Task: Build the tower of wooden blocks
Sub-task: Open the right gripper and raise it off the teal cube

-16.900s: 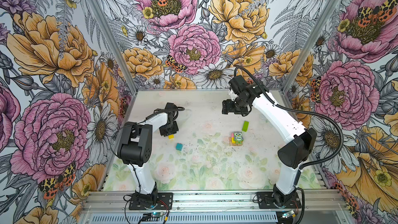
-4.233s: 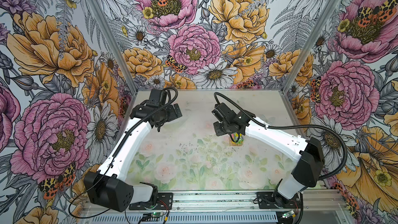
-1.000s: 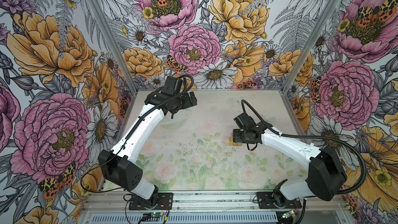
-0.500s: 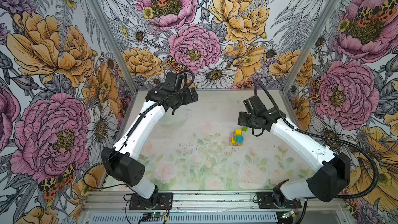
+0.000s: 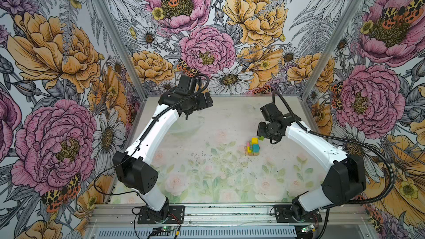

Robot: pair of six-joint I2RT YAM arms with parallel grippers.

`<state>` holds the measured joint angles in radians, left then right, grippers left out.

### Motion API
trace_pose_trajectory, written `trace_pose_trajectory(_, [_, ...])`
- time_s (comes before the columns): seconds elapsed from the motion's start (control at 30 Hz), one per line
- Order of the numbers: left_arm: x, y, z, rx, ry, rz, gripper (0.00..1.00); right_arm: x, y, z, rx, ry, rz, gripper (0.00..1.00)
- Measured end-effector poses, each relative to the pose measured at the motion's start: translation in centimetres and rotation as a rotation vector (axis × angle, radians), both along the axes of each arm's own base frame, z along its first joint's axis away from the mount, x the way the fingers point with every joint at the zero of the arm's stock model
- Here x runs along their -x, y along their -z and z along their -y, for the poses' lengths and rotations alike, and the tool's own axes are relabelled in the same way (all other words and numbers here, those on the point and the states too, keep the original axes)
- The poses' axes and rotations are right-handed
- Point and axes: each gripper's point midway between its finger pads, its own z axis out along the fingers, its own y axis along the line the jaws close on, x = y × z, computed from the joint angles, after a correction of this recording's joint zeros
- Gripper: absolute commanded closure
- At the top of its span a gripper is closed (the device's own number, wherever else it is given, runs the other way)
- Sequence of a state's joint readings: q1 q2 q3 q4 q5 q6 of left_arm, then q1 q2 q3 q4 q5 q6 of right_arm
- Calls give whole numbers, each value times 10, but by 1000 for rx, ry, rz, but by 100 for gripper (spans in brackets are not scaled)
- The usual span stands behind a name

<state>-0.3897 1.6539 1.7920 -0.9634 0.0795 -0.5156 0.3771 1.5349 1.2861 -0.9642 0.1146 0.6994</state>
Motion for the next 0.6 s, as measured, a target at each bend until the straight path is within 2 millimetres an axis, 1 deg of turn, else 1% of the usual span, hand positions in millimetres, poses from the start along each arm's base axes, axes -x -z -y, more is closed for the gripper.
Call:
trace_pose_trajectory(0.07, [-1,1,0,-1,0,-2,1,1,6,3,6,9,-25,43])
trace_pose_trajectory(0.1, [-1,2,0,-1,0,-3,1,2,7,4,6,8,-33,48])
trace_pose_trajectory(0.13, [-1,2,0,-2,0,-5,1,3,7,4,5,9,-36,55])
trace_pose_trajectory(0.2, [-1,2,0,-2,0,-5,1,5,2,3,-7,7,-26,64])
trace_pose_trajectory(0.27, [-1,2,1,-2,0,-5,1,10,-7,3,-23,8,-1,69])
trace_pose_trajectory(0.33, [-1,2,1,-2,0,-5,1,20,-14,6,-41,12,21,73])
trace_pose_trajectory(0.4, [-1,2,1,-2,0,-5,1,32,-16,9,-57,19,30,77])
trace_pose_trajectory(0.43, [-1,2,1,-2,0,-5,1,39,-14,9,-64,18,24,78])
trace_pose_trajectory(0.5, [-1,3,0,-3,0,-7,1,51,-7,9,-63,19,4,79])
trace_pose_trajectory(0.6, [1,8,1,-7,3,-17,1,68,9,1,-61,-6,-44,79])
